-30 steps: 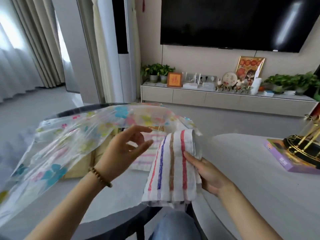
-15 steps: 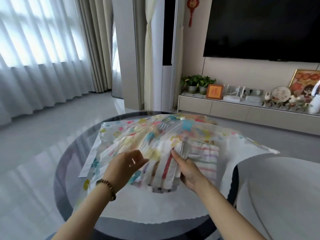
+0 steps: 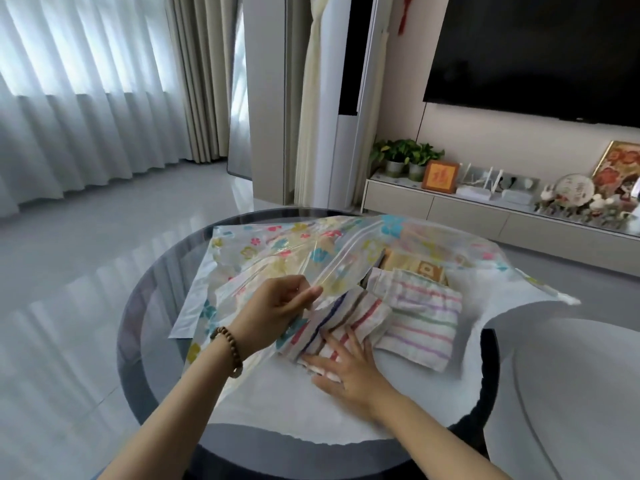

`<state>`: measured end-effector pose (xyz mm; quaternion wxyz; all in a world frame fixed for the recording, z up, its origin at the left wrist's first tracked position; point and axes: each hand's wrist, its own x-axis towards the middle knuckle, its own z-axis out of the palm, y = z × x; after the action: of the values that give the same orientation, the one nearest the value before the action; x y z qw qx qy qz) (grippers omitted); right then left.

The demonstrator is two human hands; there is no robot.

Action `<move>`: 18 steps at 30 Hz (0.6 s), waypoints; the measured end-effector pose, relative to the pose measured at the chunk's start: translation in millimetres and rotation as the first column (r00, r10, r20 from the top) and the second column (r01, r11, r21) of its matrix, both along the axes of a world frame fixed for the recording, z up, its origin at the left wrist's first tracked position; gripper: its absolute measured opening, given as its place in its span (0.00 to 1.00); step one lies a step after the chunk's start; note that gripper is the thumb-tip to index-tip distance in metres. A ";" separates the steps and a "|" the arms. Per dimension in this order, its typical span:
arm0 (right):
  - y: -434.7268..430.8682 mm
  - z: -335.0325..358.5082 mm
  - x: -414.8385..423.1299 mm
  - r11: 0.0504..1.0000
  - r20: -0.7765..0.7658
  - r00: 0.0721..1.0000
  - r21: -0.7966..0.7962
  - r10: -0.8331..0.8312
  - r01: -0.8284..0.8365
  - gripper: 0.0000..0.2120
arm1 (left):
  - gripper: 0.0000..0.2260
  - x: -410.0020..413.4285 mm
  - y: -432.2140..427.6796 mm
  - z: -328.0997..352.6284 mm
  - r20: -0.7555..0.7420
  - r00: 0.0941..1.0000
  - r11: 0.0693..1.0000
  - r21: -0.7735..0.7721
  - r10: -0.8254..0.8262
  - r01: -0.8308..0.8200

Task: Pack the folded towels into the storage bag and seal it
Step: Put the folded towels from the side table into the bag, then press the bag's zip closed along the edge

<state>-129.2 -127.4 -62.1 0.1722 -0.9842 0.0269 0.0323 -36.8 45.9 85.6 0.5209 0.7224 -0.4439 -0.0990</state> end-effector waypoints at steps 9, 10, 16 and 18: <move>34.2 20.2 89.0 0.994 -0.109 0.991 0.070 -0.081 0.089 0.24 | 0.10 54.7 34.5 -2.5 0.392 0.893 0.931 0.186 0.222 -0.313; 39.6 28.7 87.4 0.993 -0.080 0.994 0.089 -0.075 0.082 0.24 | 0.11 58.8 39.3 -3.6 0.409 0.883 0.926 0.186 0.231 -0.329; 44.7 97.6 21.9 0.978 0.814 0.545 -0.192 0.202 -0.076 0.12 | 0.16 57.1 46.7 -12.4 0.479 0.822 0.914 0.093 0.306 -0.395; 20.6 127.2 10.3 0.952 0.888 0.408 -0.283 0.213 0.119 0.17 | 0.16 52.8 42.0 -15.6 0.448 0.837 0.918 0.082 0.314 -0.389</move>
<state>-118.9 -106.8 65.1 0.0056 -0.8565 -0.0947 -0.5074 16.1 88.0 70.0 0.3570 0.8372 -0.3961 0.1214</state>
